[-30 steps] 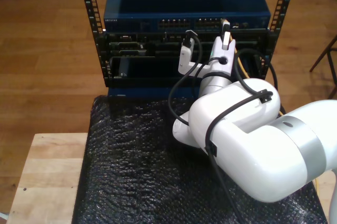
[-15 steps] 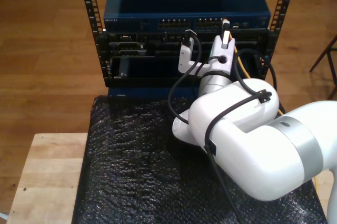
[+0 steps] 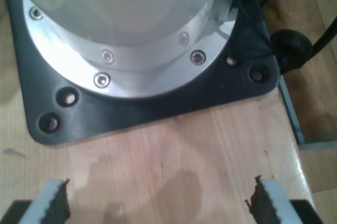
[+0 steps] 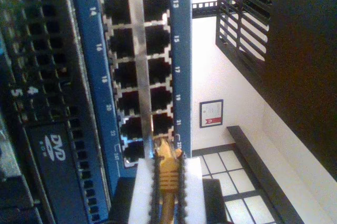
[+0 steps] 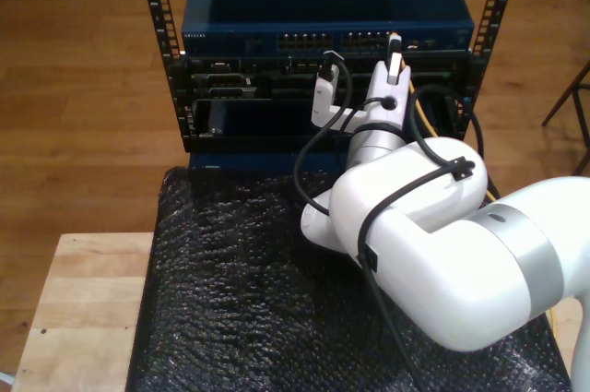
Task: Grab the cable and plug it in
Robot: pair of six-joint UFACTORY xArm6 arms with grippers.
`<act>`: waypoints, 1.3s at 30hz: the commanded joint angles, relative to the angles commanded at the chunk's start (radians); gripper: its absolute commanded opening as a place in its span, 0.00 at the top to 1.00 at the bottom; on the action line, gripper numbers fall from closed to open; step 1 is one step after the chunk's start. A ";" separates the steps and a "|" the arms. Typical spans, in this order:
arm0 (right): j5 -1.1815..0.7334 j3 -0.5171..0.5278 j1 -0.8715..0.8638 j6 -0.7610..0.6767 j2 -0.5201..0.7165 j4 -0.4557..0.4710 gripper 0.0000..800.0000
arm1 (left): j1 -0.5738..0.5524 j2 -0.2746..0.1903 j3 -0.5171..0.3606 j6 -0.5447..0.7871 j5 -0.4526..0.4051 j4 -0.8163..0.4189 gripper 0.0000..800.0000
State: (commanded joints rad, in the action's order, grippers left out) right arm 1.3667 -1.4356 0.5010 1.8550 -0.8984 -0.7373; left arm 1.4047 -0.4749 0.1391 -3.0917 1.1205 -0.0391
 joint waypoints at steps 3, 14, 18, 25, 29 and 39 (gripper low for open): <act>0.000 -0.003 0.000 0.000 -0.003 0.000 1.00 | 0.000 0.000 -0.002 0.000 0.000 0.002 0.00; -0.009 -0.014 -0.008 0.000 -0.014 0.018 1.00 | 0.000 0.000 0.000 -0.002 0.000 0.000 0.00; -0.009 -0.012 -0.008 0.000 -0.014 0.018 1.00 | 0.000 0.000 -0.002 -0.002 0.000 0.000 0.00; -0.006 0.003 -0.011 -0.003 -0.014 0.020 0.90 | 0.000 0.000 -0.002 0.000 0.000 0.000 0.00; -0.006 0.011 -0.015 -0.006 -0.014 0.040 0.82 | 0.000 0.000 0.000 0.000 0.000 0.002 0.00; -0.029 0.037 -0.017 -0.006 0.017 0.074 0.69 | 0.000 0.000 0.000 0.000 0.000 0.000 0.00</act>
State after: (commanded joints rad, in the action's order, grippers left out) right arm 1.3376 -1.3988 0.4841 1.8489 -0.8815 -0.6636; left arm 1.4047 -0.4749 0.1391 -3.0917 1.1205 -0.0391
